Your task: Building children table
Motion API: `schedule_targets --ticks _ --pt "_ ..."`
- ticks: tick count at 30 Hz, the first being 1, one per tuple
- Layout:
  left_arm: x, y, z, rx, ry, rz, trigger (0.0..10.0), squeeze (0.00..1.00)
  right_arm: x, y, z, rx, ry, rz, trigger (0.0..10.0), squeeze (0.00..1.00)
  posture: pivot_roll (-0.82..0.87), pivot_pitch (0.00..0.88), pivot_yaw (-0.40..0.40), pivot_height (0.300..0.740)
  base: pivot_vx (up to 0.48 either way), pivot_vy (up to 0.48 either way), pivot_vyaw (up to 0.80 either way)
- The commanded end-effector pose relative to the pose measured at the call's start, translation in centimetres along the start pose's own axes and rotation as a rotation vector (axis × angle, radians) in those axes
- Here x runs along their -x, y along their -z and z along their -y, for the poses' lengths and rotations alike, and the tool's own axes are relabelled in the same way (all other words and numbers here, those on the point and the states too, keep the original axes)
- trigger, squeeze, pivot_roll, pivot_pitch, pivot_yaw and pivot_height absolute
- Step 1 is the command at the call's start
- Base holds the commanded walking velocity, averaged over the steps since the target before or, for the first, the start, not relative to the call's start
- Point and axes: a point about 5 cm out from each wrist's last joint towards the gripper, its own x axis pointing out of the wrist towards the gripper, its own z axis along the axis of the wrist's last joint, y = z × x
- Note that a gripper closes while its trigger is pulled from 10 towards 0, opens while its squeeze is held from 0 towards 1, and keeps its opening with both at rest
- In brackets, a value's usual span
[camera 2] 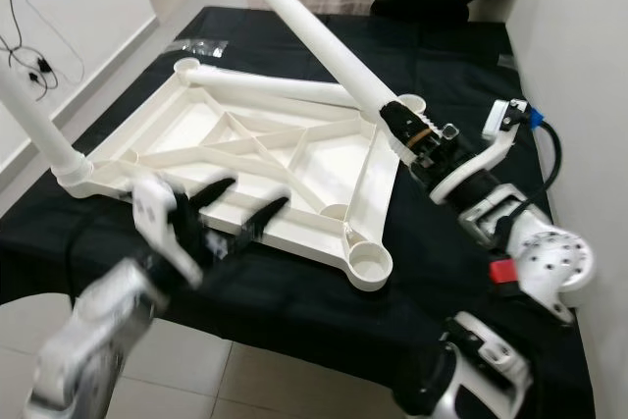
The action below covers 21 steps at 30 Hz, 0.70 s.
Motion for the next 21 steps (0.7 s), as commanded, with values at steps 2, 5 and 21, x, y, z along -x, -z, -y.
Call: schedule_targets --ticks 2,5,21 --pt "-2.6 -2.2 -1.7 0.197 -0.018 0.104 10.0 0.00 -1.8 0.8 -1.8 0.052 -0.060 0.053 0.0 0.00 -0.04 0.085 0.048 0.740 0.000 0.000 0.00" --pt "-5.9 -5.7 -2.8 0.340 0.031 0.238 10.0 0.00 -3.6 2.1 -3.3 0.071 -0.136 0.040 0.0 0.00 -0.04 0.065 0.051 0.740 0.000 0.000 0.00" --pt "-9.6 -9.4 -5.9 0.622 -0.015 0.324 10.0 0.00 -4.1 1.0 -7.7 0.128 -0.409 0.093 0.0 0.00 -0.05 0.044 0.088 0.740 0.000 0.000 0.00"
